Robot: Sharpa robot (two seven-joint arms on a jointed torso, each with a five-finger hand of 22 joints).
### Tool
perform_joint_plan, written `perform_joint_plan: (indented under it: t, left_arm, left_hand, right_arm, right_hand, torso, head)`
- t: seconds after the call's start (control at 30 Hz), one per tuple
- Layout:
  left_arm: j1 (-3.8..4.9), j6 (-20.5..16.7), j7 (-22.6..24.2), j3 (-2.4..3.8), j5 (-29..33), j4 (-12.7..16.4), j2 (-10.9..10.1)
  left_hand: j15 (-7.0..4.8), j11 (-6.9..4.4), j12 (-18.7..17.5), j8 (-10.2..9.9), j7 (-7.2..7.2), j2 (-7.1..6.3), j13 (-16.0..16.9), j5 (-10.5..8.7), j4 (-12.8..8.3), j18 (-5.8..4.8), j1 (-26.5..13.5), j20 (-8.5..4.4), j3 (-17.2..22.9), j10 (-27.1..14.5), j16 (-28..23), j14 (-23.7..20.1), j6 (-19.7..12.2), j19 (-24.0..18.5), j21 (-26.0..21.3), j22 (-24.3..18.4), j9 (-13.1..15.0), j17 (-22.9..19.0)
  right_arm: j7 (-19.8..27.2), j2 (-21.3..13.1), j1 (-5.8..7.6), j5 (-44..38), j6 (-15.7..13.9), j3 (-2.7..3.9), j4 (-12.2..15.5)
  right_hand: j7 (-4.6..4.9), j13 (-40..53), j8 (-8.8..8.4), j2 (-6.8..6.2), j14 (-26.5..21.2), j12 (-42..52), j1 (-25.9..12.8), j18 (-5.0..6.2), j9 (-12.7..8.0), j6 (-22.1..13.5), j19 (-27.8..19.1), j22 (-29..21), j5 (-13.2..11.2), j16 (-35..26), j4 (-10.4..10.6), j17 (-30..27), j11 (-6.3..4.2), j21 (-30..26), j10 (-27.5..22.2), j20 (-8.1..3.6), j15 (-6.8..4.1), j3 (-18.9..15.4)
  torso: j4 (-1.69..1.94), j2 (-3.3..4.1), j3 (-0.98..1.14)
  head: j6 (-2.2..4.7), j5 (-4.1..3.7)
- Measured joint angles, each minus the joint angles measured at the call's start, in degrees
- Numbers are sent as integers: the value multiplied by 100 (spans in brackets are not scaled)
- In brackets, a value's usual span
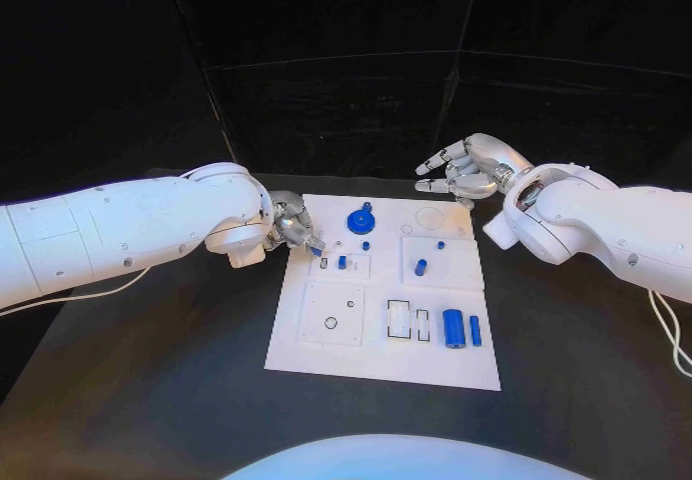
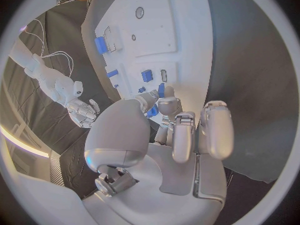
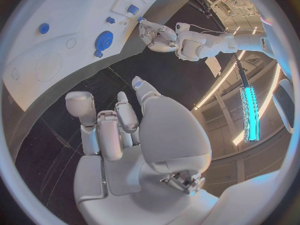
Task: Assemble the parts on the task board
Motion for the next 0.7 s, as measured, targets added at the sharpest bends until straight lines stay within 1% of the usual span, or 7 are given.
perform_joint_plan:
  t: [0.13,0.27,0.5,0.7]
  left_arm:
    - [-45,-175,43,-42,-20,186,-109]
    - [-91,-317,69,-58,-79,283,-148]
    - [-131,-475,73,-64,-194,332,-145]
    - [-200,-518,58,-68,-299,322,-78]
  left_hand:
    - [0,-5,0,24,-20,-20,6,0,0,0,-28,0,10,6,0,0,22,0,13,5,-1,0]
    - [0,-6,23,25,-19,-42,25,-3,-20,0,-50,0,72,6,0,0,22,0,13,13,-2,0]
    - [0,-5,33,25,-19,-56,25,-4,-44,0,-65,0,97,6,0,0,22,0,13,26,-3,0]
    - [0,-5,33,24,-18,-85,26,-4,-75,0,-95,0,128,5,0,0,23,0,13,26,0,0]
  right_arm:
    - [0,5,-7,0,2,0,-12]
    - [0,10,-12,0,6,0,-19]
    - [0,13,-19,0,12,-1,-26]
    - [0,15,-21,0,15,-1,-27]
  right_hand:
    - [0,0,0,0,0,0,0,0,0,0,0,0,24,0,0,0,0,0,0,0,0,0]
    - [0,0,0,0,0,0,0,0,0,0,0,0,24,0,0,0,0,0,0,0,0,0]
    - [0,0,0,0,0,0,0,0,0,0,0,0,24,0,0,0,0,0,0,0,0,0]
    - [0,-1,0,0,0,0,0,0,0,0,0,1,24,0,0,0,0,0,0,0,0,0]
  torso:
    - [-1,-1,-1]
    - [-2,-1,-4]
    - [-15,0,-5]
    - [-16,8,-6]
  head:
    - [3,14]
    - [9,24]
    - [12,33]
    - [16,16]
